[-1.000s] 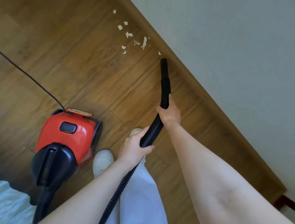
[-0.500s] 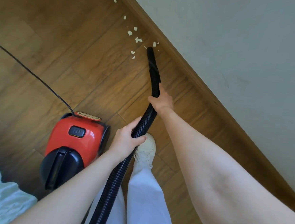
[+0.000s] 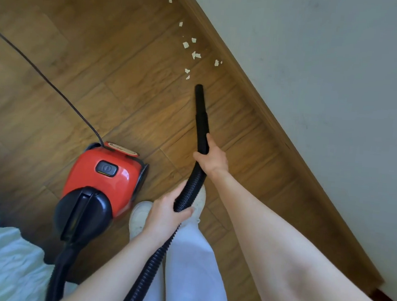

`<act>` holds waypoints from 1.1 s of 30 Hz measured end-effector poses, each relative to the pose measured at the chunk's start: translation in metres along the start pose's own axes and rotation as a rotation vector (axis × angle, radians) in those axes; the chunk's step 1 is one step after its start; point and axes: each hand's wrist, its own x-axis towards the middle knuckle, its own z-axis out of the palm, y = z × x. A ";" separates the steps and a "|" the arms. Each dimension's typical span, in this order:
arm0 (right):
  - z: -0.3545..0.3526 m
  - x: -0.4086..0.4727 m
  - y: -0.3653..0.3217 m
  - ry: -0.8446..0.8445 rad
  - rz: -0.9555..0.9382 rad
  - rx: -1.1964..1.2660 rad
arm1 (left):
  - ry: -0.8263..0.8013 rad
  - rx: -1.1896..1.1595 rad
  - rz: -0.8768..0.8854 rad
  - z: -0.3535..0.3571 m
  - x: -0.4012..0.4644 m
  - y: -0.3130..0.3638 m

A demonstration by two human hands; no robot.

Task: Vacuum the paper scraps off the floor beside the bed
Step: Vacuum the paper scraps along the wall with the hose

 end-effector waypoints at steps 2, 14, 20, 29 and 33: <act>0.013 0.009 -0.019 -0.025 -0.043 -0.027 | 0.047 -0.034 -0.012 -0.013 0.005 -0.005; 0.004 0.031 -0.027 0.048 -0.037 -0.052 | 0.006 -0.041 0.019 -0.024 0.034 0.000; -0.013 0.013 0.007 0.042 0.030 -0.050 | -0.048 -0.012 0.021 0.007 0.021 0.004; 0.010 0.053 -0.068 -0.009 -0.096 -0.069 | 0.108 -0.091 0.005 -0.043 0.051 0.005; 0.001 0.057 -0.068 0.017 -0.080 -0.048 | 0.051 -0.081 0.022 -0.051 0.061 0.012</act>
